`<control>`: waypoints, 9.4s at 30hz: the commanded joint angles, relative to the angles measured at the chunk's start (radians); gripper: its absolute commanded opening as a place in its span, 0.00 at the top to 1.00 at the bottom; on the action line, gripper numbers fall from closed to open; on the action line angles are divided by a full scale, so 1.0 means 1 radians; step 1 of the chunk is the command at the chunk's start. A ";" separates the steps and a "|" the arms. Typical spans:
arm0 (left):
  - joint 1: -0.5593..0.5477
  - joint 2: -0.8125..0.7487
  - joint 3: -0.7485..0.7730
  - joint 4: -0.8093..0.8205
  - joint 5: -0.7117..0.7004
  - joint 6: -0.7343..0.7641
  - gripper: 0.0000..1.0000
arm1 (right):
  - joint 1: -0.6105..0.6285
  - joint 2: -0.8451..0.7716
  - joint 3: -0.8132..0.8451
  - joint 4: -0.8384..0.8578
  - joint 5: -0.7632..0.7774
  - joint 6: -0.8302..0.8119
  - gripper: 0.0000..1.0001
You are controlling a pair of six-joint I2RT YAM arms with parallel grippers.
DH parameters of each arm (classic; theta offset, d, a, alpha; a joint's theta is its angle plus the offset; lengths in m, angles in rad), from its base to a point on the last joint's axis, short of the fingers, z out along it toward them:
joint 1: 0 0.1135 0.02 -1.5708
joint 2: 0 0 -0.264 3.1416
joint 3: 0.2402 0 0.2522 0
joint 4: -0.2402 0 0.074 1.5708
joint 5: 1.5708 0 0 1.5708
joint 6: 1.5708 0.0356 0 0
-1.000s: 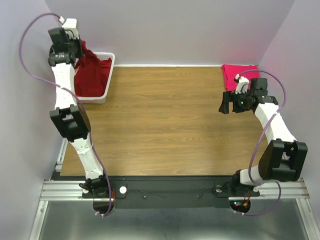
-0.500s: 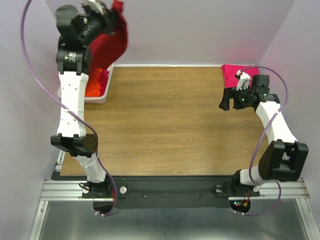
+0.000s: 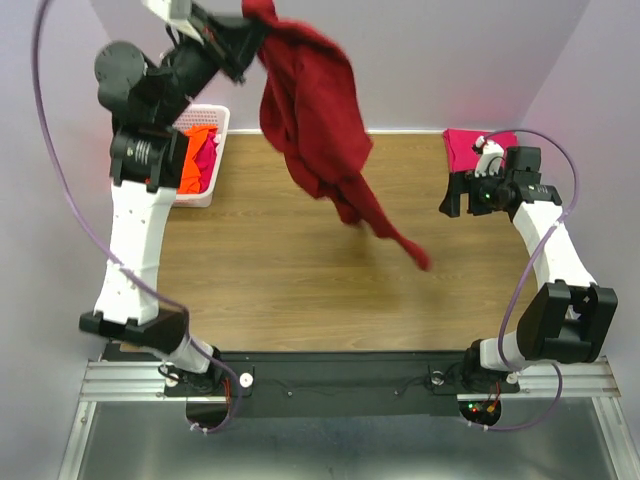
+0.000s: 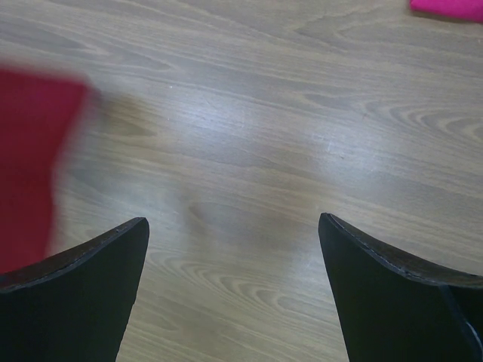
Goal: Fold and stack the t-shirts
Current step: Move the tshirt to the center of the board, then flatten the tshirt out
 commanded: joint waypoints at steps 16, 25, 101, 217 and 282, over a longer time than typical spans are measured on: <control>0.430 -0.296 -1.096 -0.482 0.199 0.653 0.16 | -0.005 -0.044 -0.051 -0.473 -0.028 -0.501 0.01; 0.142 -0.201 -1.176 -0.484 0.029 0.771 0.21 | -0.006 0.005 -0.266 -0.473 0.124 -0.507 0.20; -0.548 0.519 -0.614 -0.657 0.047 1.507 0.57 | -0.196 0.211 -0.123 -0.545 0.107 -0.247 0.51; 0.173 0.471 -0.331 -0.481 -0.255 0.698 1.00 | -0.072 0.674 0.484 -0.662 -0.132 -0.553 0.99; 0.137 0.421 -0.375 -0.576 -0.227 0.645 1.00 | 0.084 0.229 0.026 -0.389 0.268 -0.526 0.55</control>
